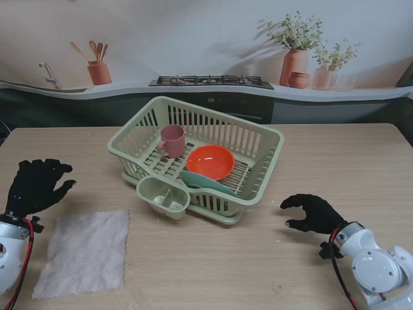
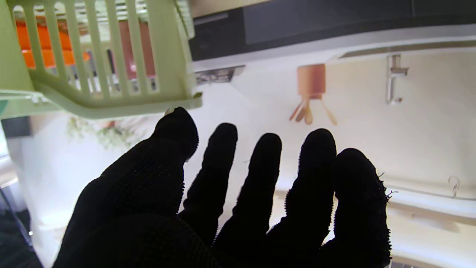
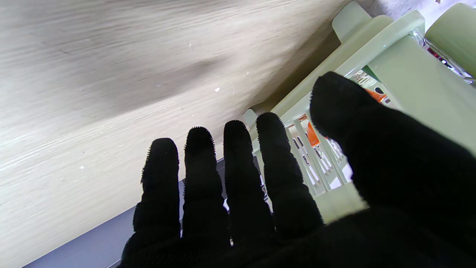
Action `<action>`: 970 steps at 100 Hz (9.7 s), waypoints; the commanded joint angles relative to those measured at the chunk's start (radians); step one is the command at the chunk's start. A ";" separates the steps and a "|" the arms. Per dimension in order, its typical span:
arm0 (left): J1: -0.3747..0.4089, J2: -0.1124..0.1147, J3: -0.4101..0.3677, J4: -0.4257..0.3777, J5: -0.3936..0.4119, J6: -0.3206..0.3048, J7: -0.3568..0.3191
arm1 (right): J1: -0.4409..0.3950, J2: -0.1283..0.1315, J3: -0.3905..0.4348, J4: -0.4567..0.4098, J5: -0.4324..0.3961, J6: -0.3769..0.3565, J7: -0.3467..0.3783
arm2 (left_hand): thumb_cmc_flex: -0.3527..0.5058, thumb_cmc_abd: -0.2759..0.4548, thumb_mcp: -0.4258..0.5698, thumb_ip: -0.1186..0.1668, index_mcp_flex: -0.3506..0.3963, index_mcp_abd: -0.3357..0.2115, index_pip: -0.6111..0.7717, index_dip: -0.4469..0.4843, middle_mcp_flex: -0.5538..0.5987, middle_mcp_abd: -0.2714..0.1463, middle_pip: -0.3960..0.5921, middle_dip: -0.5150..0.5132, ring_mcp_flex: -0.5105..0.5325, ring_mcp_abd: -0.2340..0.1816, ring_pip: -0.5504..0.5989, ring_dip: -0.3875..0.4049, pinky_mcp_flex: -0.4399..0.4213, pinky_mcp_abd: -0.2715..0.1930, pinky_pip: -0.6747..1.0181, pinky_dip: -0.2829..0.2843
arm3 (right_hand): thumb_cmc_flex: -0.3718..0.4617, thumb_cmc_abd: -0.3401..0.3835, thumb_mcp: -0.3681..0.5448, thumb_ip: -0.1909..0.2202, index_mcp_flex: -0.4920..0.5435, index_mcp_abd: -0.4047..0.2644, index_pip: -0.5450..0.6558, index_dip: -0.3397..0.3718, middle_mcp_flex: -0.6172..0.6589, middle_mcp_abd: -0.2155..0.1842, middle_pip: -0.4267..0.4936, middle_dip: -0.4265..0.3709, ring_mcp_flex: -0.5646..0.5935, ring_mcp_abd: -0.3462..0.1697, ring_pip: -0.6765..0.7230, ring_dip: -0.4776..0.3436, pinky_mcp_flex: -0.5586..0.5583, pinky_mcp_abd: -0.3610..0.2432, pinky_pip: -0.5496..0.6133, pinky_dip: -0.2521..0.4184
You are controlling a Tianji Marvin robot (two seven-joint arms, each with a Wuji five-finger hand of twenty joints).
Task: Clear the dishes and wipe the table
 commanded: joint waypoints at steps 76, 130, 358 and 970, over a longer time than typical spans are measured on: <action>0.106 0.012 0.060 -0.065 0.028 0.152 -0.233 | -0.007 0.000 -0.001 -0.009 -0.007 0.006 0.014 | -0.123 0.029 0.090 0.063 0.053 0.048 -0.144 -0.006 -0.053 0.028 -0.050 -0.032 -0.096 0.039 -0.077 -0.019 -0.132 -0.027 -0.044 -0.034 | -0.032 0.005 -0.015 -0.008 -0.013 -0.013 -0.004 -0.010 -0.022 -0.021 -0.012 -0.008 -0.031 -0.028 -0.019 -0.013 -0.017 -0.027 -0.022 -0.007; 0.162 0.011 0.099 -0.110 -0.001 0.227 -0.384 | -0.008 0.000 -0.003 -0.009 -0.009 0.008 0.014 | -0.183 0.008 0.016 0.053 0.063 0.064 -0.343 -0.065 -0.131 0.000 -0.125 -0.069 -0.178 -0.013 -0.233 -0.110 -0.224 -0.043 -0.156 -0.133 | -0.031 0.005 -0.016 -0.008 -0.014 -0.014 -0.004 -0.010 -0.023 -0.023 -0.012 -0.008 -0.031 -0.030 -0.018 -0.010 -0.020 -0.022 -0.026 -0.002; 0.028 0.013 0.238 0.076 -0.153 0.337 -0.473 | -0.005 0.001 -0.010 -0.010 -0.005 0.009 0.017 | 0.274 -0.096 0.366 -0.011 0.265 0.031 -0.121 0.051 0.230 0.068 -0.142 0.094 0.239 0.041 0.009 -0.048 0.363 0.013 0.014 -0.205 | -0.038 0.016 -0.022 -0.008 -0.012 -0.020 -0.003 -0.009 -0.022 -0.027 -0.017 -0.007 -0.031 -0.035 -0.026 -0.008 -0.022 -0.005 -0.039 0.016; -0.042 0.023 0.169 0.203 -0.094 0.283 -0.364 | -0.057 -0.018 0.012 -0.015 0.006 -0.064 -0.077 | 0.261 -0.132 0.390 -0.012 0.302 0.019 -0.009 0.025 0.324 0.086 -0.127 0.091 0.328 0.080 0.070 -0.014 0.439 0.065 0.121 -0.199 | -0.066 -0.040 -0.033 -0.024 -0.165 -0.017 -0.010 -0.050 -0.166 -0.047 -0.016 -0.033 -0.090 -0.062 -0.017 -0.035 -0.037 -0.087 -0.014 -0.060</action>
